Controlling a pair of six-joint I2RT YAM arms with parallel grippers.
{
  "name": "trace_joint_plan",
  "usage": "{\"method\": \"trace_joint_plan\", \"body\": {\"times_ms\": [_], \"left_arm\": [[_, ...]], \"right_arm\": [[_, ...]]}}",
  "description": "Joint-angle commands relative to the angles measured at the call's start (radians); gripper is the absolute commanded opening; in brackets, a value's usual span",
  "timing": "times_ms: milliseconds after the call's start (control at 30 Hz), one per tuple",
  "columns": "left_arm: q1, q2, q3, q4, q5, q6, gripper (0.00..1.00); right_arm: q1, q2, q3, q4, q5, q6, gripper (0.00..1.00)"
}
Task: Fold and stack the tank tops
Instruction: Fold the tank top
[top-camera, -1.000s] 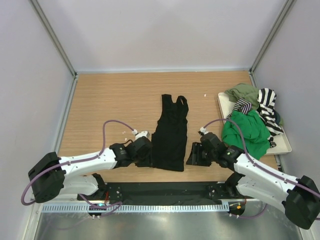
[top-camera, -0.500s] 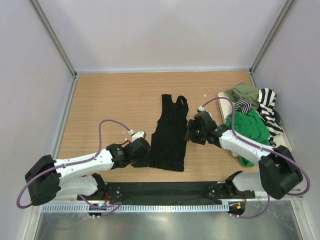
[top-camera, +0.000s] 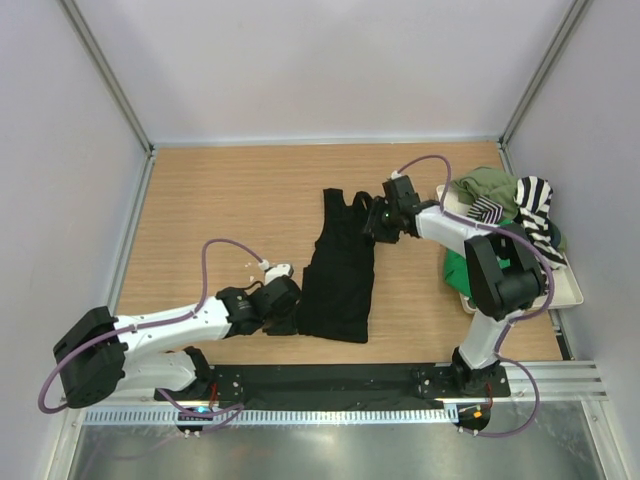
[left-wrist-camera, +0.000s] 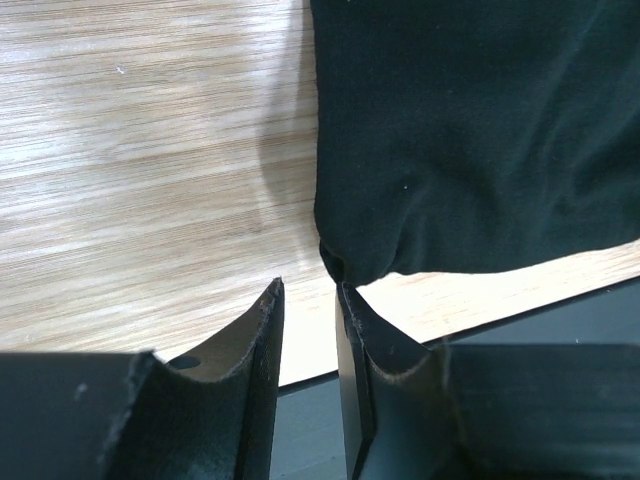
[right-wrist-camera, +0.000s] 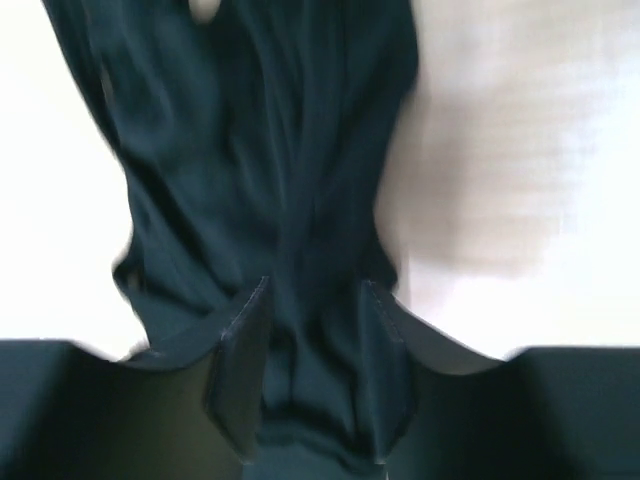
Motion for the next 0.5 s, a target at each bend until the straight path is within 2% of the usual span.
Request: {"method": "trace_joint_plan", "body": {"times_ms": [0,67,133,300,400,467], "left_arm": [[0.003,0.009,0.019,0.024,-0.023,0.011,0.28],[0.003,0.009,0.019,0.027,-0.023,0.011,0.27],[0.003,0.009,0.02,0.026,-0.022,0.01,0.27],[0.003,0.0,0.016,0.024,-0.025,0.005,0.26],[0.004,0.004,0.019,0.027,-0.025,0.005,0.26],[0.003,0.009,0.022,0.03,-0.022,0.005,0.26]], "right_arm": [[-0.021,0.103,0.124,0.006,-0.019,-0.024,0.42],[-0.031,0.157,0.213,-0.025,-0.01,-0.03,0.35],[-0.035,0.232,0.304,-0.069,0.01,-0.036,0.32],[-0.05,0.358,0.463,-0.124,0.017,-0.055,0.08],[-0.053,0.438,0.624,-0.187,0.021,-0.067,0.04],[-0.053,0.475,0.67,-0.201,0.033,-0.073,0.04]]}}
